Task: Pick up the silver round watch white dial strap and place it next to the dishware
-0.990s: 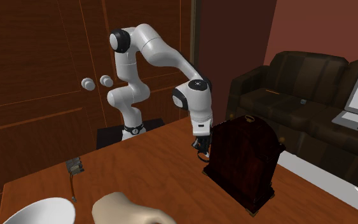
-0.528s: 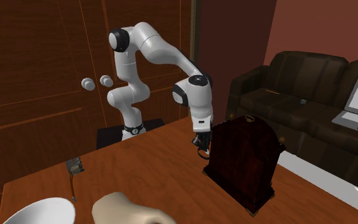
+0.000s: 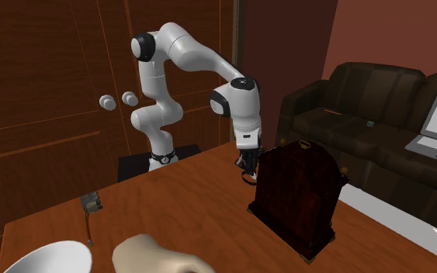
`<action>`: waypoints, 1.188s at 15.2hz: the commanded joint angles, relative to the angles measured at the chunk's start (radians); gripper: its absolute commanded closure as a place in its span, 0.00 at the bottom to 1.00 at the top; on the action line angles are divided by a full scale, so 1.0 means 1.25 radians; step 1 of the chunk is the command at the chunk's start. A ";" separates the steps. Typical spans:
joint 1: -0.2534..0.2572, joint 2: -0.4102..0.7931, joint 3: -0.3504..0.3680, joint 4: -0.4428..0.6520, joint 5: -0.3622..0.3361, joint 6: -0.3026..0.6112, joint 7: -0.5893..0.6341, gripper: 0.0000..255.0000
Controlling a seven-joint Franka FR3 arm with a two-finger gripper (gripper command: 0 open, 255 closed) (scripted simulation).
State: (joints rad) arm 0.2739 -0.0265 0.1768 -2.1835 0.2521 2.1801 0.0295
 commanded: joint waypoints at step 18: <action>-0.007 -0.061 -0.008 0.133 -0.013 -0.192 0.033 1.00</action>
State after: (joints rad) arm 0.2662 -0.0991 0.1676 -2.0249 0.2356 1.9519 0.0691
